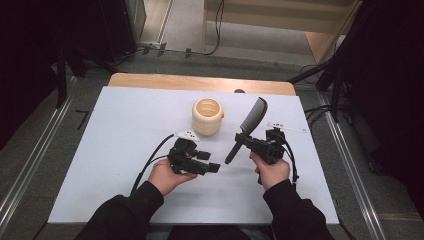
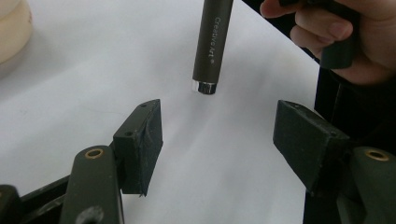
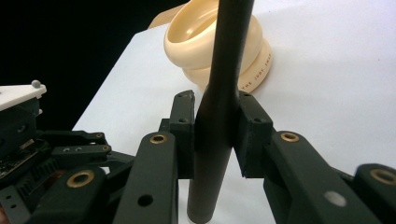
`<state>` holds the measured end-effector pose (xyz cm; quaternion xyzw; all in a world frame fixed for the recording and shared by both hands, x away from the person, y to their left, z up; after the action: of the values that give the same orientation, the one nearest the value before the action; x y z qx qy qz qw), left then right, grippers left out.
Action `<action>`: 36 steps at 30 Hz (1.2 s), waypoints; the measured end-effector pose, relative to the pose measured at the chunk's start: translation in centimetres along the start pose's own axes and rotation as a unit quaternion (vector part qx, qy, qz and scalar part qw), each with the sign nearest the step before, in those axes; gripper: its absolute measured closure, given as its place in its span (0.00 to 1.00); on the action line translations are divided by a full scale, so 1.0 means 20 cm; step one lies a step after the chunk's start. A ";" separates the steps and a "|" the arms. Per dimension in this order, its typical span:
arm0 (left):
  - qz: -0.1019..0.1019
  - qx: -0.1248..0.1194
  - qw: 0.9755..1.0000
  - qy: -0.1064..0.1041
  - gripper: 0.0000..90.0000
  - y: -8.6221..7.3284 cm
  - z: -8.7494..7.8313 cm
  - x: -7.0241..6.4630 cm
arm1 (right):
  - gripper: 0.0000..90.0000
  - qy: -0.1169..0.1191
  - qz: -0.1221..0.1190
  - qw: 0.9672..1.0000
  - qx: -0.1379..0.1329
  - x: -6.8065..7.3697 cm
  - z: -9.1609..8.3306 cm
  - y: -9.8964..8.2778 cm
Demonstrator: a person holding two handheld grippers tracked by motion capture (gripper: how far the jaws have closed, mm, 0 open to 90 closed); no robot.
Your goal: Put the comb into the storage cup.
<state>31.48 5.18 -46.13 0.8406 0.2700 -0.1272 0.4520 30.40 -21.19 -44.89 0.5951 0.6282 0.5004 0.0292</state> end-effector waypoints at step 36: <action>-0.024 0.021 0.997 0.064 0.33 -0.27 -0.43 0.10 | 0.78 0.006 -0.073 0.997 -0.007 0.20 0.15 0.31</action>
<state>29.88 15.42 -45.94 0.8498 0.3157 -0.0896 0.4125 35.58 -17.57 -40.02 0.5442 0.6666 0.5051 0.0660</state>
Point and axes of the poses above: each handheld gripper's, and its own axes: z roughly forward along the jaws, y roughly out of its top, x roughly to its left, the point moved 1 cm from there along z, roughly forward along the jaws, and after that the axes turned 3 degrees about -y, right-handed, at the moved point
